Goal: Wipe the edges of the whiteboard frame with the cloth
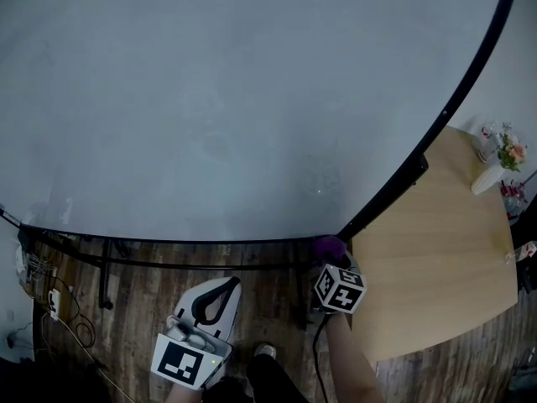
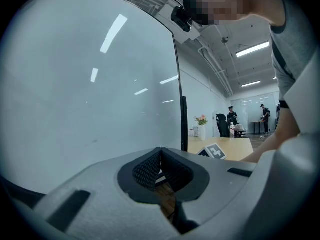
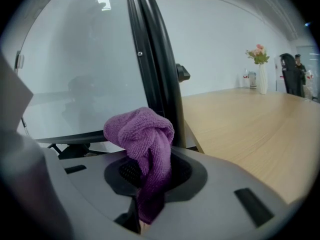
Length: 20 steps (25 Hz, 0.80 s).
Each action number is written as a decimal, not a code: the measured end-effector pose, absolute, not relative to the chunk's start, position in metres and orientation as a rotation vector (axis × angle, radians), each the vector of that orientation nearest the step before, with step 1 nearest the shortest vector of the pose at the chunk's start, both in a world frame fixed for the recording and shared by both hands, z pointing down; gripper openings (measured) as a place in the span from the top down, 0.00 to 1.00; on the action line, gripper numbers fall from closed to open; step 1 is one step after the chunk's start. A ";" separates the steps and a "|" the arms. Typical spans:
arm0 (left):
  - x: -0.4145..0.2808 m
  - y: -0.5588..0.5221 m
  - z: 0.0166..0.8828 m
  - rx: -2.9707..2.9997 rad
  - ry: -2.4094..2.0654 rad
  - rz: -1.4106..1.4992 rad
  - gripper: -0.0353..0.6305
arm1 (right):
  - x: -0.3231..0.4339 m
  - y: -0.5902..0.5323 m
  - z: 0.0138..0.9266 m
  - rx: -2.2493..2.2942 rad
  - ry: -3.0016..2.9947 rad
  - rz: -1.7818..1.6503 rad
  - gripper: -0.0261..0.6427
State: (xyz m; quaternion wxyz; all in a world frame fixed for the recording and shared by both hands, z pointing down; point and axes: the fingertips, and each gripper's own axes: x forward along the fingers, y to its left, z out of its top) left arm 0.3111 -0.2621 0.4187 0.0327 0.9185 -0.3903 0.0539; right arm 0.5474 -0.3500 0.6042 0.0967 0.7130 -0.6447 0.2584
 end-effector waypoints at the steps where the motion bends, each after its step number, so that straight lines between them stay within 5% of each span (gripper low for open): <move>1: 0.309 -0.260 0.419 2.826 -1.201 0.168 0.92 | 0.549 -0.348 0.603 2.131 -1.898 0.767 0.84; 20: 0.256 -0.202 0.395 2.883 -1.147 0.122 0.92 | 0.524 -0.274 0.539 2.298 -1.918 0.657 0.84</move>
